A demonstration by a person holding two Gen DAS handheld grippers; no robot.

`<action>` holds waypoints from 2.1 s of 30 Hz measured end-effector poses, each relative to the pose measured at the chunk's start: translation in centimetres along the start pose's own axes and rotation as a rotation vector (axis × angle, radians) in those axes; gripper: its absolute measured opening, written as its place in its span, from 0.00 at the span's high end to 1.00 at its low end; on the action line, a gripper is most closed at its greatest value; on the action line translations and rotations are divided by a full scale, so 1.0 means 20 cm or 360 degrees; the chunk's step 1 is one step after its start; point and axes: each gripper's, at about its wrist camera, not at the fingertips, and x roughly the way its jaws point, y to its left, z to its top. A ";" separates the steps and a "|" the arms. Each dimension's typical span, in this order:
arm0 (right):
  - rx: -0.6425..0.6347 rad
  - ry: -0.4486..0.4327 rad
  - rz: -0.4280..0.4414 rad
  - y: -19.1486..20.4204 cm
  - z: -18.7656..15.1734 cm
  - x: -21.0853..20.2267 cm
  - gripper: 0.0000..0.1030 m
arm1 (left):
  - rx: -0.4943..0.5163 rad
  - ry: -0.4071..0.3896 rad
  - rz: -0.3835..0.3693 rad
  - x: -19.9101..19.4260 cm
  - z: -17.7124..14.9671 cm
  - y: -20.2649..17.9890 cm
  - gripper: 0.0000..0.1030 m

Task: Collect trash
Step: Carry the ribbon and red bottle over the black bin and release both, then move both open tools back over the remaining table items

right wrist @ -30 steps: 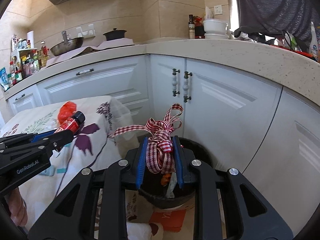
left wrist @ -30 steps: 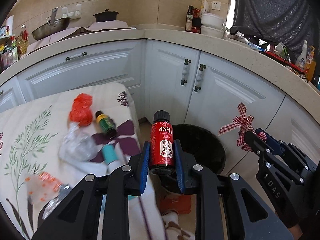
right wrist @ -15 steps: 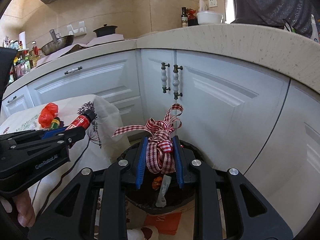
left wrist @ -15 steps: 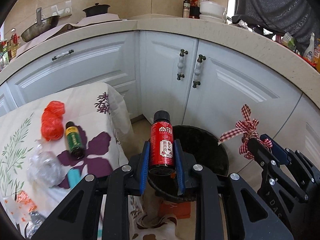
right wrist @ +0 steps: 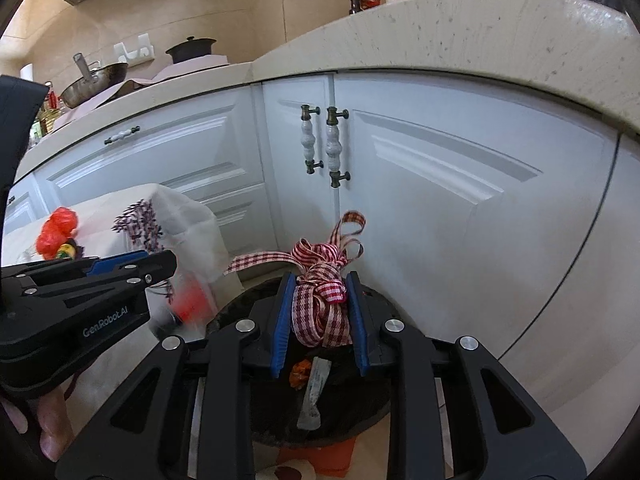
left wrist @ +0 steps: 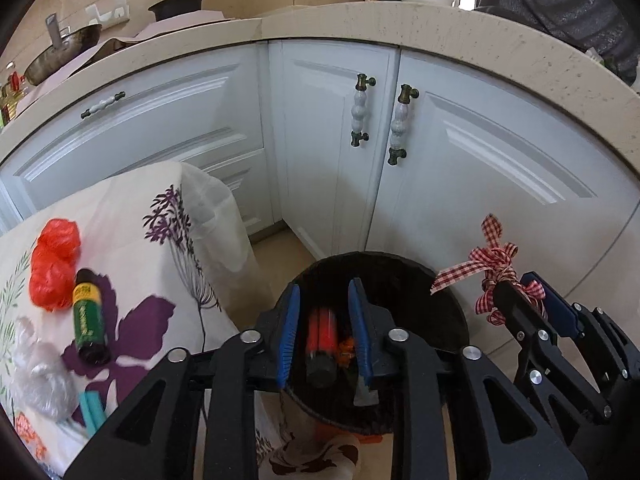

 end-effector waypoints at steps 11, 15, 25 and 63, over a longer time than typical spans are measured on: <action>0.0017 -0.0024 -0.0031 0.01 0.03 -0.01 0.61 | -0.0047 -0.0064 0.0011 -0.05 0.03 0.03 0.42; 0.0007 -0.0049 -0.0022 0.05 0.04 -0.07 0.60 | -0.0056 -0.0117 0.0003 -0.14 0.03 0.06 0.38; -0.0016 -0.0144 0.0056 0.23 0.07 -0.30 0.53 | -0.0098 -0.0208 0.0056 -0.38 -0.05 0.23 0.35; -0.0359 -0.0058 0.0479 1.14 -0.19 -0.71 0.52 | -0.0390 -0.0184 0.0359 -0.91 -0.73 1.07 0.33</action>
